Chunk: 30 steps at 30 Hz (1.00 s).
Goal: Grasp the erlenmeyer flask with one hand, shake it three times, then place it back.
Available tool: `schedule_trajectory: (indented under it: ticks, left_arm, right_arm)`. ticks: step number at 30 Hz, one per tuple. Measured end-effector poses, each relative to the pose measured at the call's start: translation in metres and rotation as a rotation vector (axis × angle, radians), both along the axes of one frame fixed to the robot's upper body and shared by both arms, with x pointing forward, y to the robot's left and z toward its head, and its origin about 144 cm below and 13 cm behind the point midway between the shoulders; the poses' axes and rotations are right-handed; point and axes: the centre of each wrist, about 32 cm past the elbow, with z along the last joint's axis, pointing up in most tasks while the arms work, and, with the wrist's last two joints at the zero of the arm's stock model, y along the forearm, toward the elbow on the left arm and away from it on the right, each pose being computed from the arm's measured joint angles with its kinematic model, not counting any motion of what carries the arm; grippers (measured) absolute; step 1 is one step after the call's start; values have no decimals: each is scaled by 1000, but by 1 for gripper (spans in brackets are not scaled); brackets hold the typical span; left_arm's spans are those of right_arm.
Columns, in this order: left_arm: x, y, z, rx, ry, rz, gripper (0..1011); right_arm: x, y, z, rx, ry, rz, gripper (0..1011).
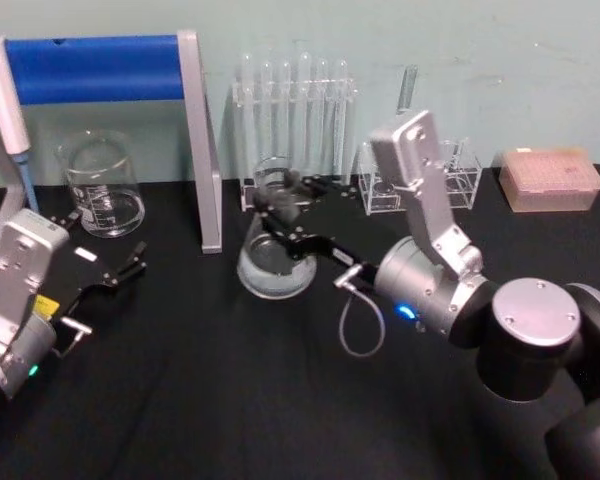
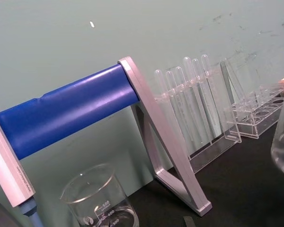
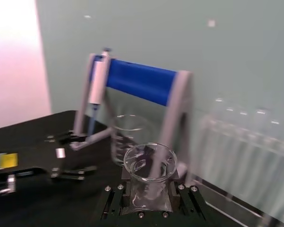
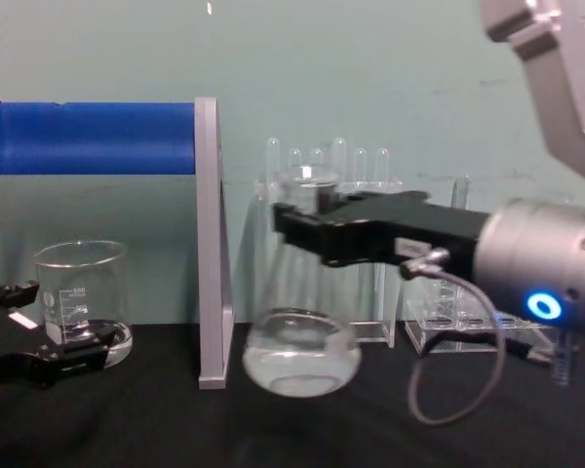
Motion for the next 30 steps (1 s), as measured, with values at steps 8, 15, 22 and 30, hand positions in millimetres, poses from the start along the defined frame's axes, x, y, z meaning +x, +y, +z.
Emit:
schedule_trajectory:
  ticks: [8, 15, 22, 30]
  left_arm:
    - [0, 0, 0, 0, 0, 0, 1001]
    - [0, 0, 0, 0, 0, 0, 1001]
    - [0, 0, 0, 0, 0, 0, 1001]
    - [0, 0, 0, 0, 0, 0, 1001]
  right_arm:
    - [3, 7, -1, 3, 0, 54, 449]
    - [-1, -2, 0, 16, -14, -19, 449]
    - [-11, -24, 1, 13, -15, -173, 449]
    - [-31, -56, 2, 5, -12, -401, 449]
